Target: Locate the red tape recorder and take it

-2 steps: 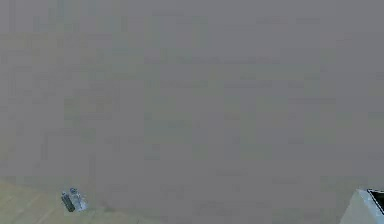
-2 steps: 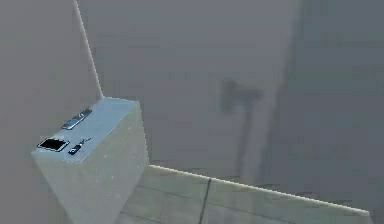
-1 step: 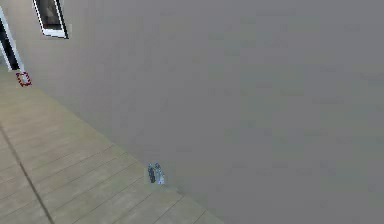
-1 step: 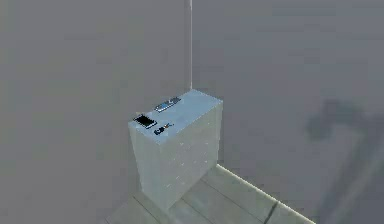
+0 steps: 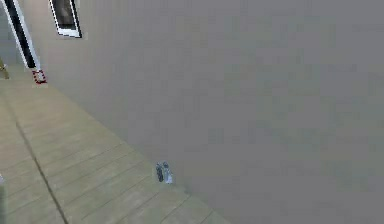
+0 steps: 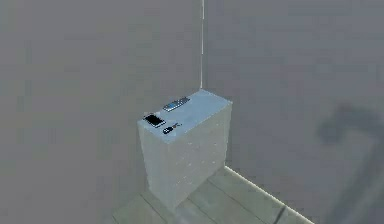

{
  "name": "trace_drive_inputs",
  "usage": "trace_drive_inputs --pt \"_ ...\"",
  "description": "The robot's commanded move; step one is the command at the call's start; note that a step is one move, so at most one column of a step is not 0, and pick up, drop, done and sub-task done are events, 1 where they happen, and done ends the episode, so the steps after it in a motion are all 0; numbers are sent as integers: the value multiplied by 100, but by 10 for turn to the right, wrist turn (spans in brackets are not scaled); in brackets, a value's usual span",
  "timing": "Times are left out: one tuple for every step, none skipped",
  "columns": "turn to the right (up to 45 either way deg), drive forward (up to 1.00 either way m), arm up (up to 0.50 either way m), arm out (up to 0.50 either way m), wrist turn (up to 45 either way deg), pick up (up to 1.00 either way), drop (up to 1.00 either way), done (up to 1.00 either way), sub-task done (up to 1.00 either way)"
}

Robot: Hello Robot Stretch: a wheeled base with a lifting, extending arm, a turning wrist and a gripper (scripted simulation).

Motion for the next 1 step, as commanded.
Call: trace_drive_inputs --pt "0 40 0 0 0 0 0 0 0"
